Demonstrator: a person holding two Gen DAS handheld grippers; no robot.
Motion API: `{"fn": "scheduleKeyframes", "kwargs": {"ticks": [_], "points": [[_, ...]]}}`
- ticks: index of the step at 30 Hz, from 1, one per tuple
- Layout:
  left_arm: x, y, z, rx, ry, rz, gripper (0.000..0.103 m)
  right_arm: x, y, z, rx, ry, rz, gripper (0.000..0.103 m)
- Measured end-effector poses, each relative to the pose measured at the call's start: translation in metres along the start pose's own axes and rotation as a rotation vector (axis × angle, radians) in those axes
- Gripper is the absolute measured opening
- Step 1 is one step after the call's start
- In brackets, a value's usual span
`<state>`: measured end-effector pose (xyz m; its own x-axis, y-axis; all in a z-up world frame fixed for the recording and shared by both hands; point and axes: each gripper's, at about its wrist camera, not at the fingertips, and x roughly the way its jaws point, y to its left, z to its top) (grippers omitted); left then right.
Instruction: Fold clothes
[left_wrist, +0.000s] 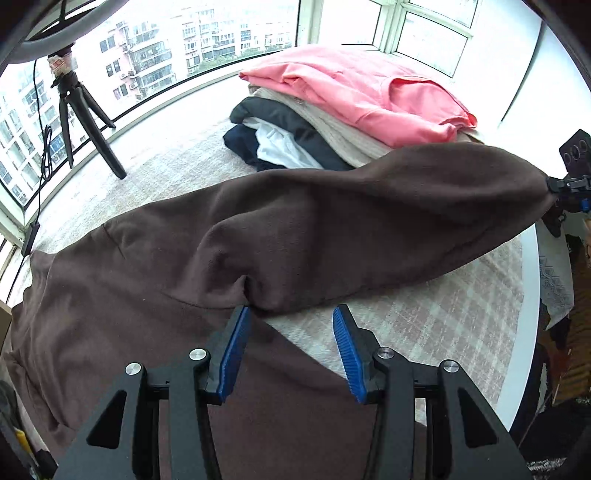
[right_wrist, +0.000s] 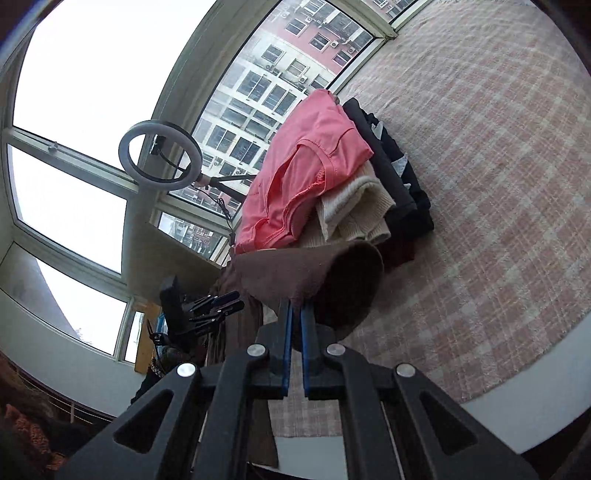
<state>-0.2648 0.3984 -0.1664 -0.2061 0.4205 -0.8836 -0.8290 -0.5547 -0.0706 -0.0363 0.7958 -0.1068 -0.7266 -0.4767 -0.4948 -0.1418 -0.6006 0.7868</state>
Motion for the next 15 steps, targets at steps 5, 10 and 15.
{"fn": "scheduleKeyframes", "kwargs": {"ticks": [5,10,15], "points": [[0.001,-0.075,0.002,0.131,-0.001,-0.141,0.045,0.018,-0.020,-0.033,0.016,0.098,-0.107,0.005],[0.015,-0.164,0.007,0.345,0.013,-0.235,0.045,0.025,-0.023,-0.056,-0.025,0.175,-0.211,0.021],[0.036,-0.213,0.011,0.441,0.051,-0.272,0.046,0.020,-0.040,-0.039,0.012,0.094,-0.150,0.023]]}}
